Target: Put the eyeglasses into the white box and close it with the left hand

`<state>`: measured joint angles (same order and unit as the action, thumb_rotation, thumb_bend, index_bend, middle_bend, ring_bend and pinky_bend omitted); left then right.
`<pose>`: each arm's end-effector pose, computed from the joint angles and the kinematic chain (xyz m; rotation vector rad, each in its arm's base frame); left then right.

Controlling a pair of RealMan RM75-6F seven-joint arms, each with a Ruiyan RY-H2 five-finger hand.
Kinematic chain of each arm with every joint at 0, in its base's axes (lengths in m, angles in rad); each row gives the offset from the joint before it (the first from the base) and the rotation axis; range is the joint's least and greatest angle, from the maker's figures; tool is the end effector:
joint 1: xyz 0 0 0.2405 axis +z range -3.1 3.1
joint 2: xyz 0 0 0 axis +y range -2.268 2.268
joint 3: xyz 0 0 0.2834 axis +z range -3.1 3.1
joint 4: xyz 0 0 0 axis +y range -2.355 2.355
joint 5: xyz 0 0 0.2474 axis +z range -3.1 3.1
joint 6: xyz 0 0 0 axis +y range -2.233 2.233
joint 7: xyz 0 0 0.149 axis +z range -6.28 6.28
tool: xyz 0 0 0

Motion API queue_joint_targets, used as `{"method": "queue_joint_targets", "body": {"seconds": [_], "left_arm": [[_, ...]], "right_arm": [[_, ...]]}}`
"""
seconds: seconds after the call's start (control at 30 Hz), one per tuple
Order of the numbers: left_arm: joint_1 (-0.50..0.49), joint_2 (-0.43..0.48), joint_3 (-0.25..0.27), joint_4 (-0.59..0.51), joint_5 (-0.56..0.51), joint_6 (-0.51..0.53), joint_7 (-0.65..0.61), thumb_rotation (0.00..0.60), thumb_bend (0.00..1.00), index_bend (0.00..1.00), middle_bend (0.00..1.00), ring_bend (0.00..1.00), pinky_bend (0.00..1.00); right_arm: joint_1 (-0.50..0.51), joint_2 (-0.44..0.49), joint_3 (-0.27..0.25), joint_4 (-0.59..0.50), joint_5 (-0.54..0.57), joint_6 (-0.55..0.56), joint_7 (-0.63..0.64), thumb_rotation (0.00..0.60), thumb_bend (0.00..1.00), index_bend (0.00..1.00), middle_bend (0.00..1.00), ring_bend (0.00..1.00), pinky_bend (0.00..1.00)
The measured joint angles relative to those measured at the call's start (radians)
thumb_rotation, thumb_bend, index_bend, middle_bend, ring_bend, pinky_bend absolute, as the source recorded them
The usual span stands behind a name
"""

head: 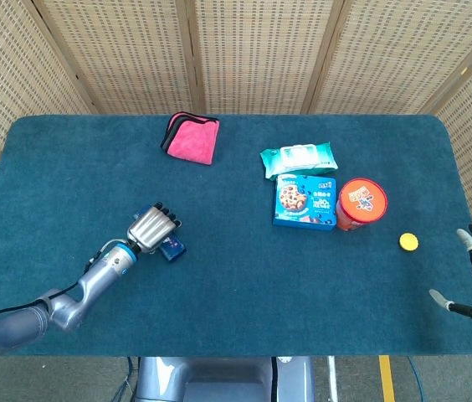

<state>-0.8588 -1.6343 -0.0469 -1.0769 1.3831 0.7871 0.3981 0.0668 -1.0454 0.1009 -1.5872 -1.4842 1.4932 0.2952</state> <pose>-0.2037 0.4162 -0.0845 -2.1836 -0.3704 -0.5725 -0.3620 -0.1980 0.1768 1.2522 -1.0154 1.0848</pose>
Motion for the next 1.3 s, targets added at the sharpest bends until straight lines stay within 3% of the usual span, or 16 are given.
{"method": "queue_joint_targets", "body": {"seconds": [0.13,0.2,0.27,0.33,0.37,0.43,0.7,0.9,1.03,1.13,1.3], "left_arm": [[0.003,-0.004,0.000,0.014,0.007,0.011,-0.017,0.600,0.25,0.56,0.54,0.36,0.28],[0.003,-0.005,0.000,0.021,0.009,0.014,-0.024,0.600,0.21,0.50,0.39,0.27,0.27],[0.003,-0.005,0.001,0.026,0.010,0.013,-0.029,0.600,0.12,0.31,0.11,0.07,0.17],[0.004,-0.004,0.003,0.026,0.010,0.010,-0.034,0.600,0.05,0.15,0.01,0.00,0.05],[0.004,-0.002,0.003,0.026,0.010,0.009,-0.037,0.600,0.02,0.07,0.00,0.00,0.02],[0.005,0.004,0.003,0.018,0.007,0.005,-0.043,0.600,0.00,0.01,0.00,0.00,0.00],[0.020,0.098,0.004,-0.117,0.019,0.033,-0.077,0.600,0.00,0.00,0.00,0.00,0.00],[0.115,0.318,0.011,-0.301,0.061,0.229,-0.165,0.600,0.00,0.00,0.00,0.00,0.00],[0.238,0.491,0.027,-0.401,0.077,0.386,-0.259,0.600,0.00,0.00,0.00,0.00,0.00],[0.338,0.560,0.041,-0.429,0.067,0.478,-0.347,0.600,0.00,0.00,0.00,0.00,0.00],[0.478,0.596,0.059,-0.444,0.036,0.596,-0.449,0.600,0.00,0.00,0.00,0.00,0.00]], "right_arm": [[0.000,0.001,-0.001,0.000,-0.002,-0.001,0.002,0.600,0.00,0.00,0.00,0.00,0.00],[0.000,0.001,-0.002,0.000,-0.002,-0.001,0.001,0.600,0.00,0.00,0.00,0.00,0.00],[0.000,0.001,-0.002,-0.002,-0.002,-0.001,0.000,0.600,0.00,0.00,0.00,0.00,0.00],[0.000,0.001,-0.001,-0.003,-0.002,0.000,-0.002,0.600,0.00,0.00,0.00,0.00,0.00],[0.000,0.001,-0.001,-0.004,-0.002,0.000,-0.002,0.600,0.00,0.00,0.00,0.00,0.00],[0.000,0.001,-0.002,-0.004,-0.002,0.000,-0.003,0.600,0.00,0.00,0.00,0.00,0.00],[-0.003,0.005,-0.003,-0.004,-0.007,0.006,0.009,0.600,0.00,0.00,0.00,0.00,0.00],[-0.010,0.011,-0.007,-0.015,-0.026,0.026,0.013,0.600,0.00,0.00,0.00,0.00,0.00],[-0.012,0.010,-0.008,-0.019,-0.031,0.033,0.007,0.600,0.00,0.00,0.00,0.00,0.00],[-0.013,0.007,-0.007,-0.019,-0.029,0.037,-0.006,0.600,0.00,0.00,0.00,0.00,0.00],[-0.014,-0.006,0.001,-0.014,-0.017,0.046,-0.048,0.600,0.00,0.00,0.00,0.00,0.00]]}}
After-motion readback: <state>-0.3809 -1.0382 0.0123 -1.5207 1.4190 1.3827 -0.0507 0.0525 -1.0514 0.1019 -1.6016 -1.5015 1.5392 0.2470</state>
